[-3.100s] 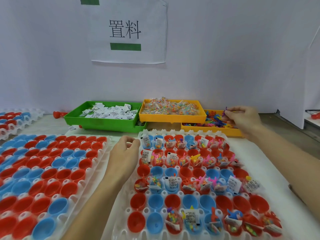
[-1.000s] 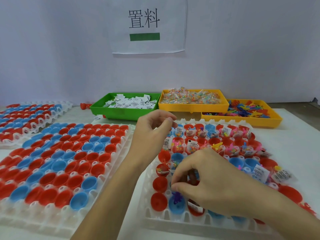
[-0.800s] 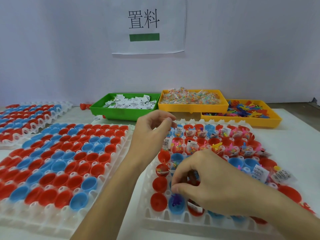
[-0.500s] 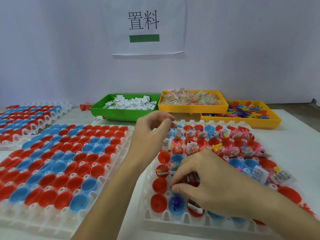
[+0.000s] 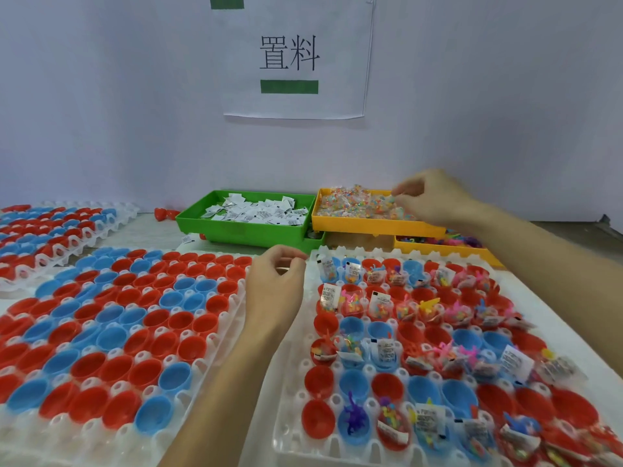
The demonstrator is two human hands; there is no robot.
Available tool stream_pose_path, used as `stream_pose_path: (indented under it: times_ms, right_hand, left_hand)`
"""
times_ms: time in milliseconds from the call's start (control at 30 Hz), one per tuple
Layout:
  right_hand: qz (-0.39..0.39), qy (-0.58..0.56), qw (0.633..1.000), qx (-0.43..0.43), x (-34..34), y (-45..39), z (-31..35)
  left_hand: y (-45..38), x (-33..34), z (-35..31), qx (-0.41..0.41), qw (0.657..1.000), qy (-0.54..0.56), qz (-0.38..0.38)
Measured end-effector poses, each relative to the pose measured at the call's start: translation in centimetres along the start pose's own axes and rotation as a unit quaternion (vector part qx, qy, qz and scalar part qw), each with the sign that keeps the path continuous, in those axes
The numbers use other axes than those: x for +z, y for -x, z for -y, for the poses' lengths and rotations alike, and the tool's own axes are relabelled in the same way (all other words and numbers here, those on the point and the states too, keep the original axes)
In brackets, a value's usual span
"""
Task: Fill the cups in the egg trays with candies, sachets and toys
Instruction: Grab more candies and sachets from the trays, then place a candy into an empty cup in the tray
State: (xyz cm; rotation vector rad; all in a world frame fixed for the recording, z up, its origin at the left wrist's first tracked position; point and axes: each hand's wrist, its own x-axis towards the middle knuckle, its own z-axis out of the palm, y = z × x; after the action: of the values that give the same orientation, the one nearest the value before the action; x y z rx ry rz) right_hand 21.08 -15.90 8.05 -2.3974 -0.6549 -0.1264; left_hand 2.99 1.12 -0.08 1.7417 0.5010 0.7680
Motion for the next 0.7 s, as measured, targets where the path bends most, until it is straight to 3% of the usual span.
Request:
stream_pose_path:
  times_ms: [100,200,400,700]
  right_hand:
    - [-0.014,0.008,0.998,0.065,2.0,-3.6,-0.6]
    - [0.027,0.096,0.990,0.103,4.1,-5.6,-0.8]
    - [-0.013,0.112,0.987,0.117,5.1,-7.1,-1.2]
    - [-0.114,-0.133,0.976,0.127,3.1,-5.3,-1.8]
  left_hand:
    - [-0.2,-0.1,0.3,-0.002,1.000,0.003,-0.001]
    - [-0.3,-0.1,0.4,0.003,1.000,0.008,0.001]
    - [-0.2,0.0,0.2,0.013,1.000,0.007,0.001]
    - [0.2,0.0,-0.4,0.021,1.000,0.000,0.005]
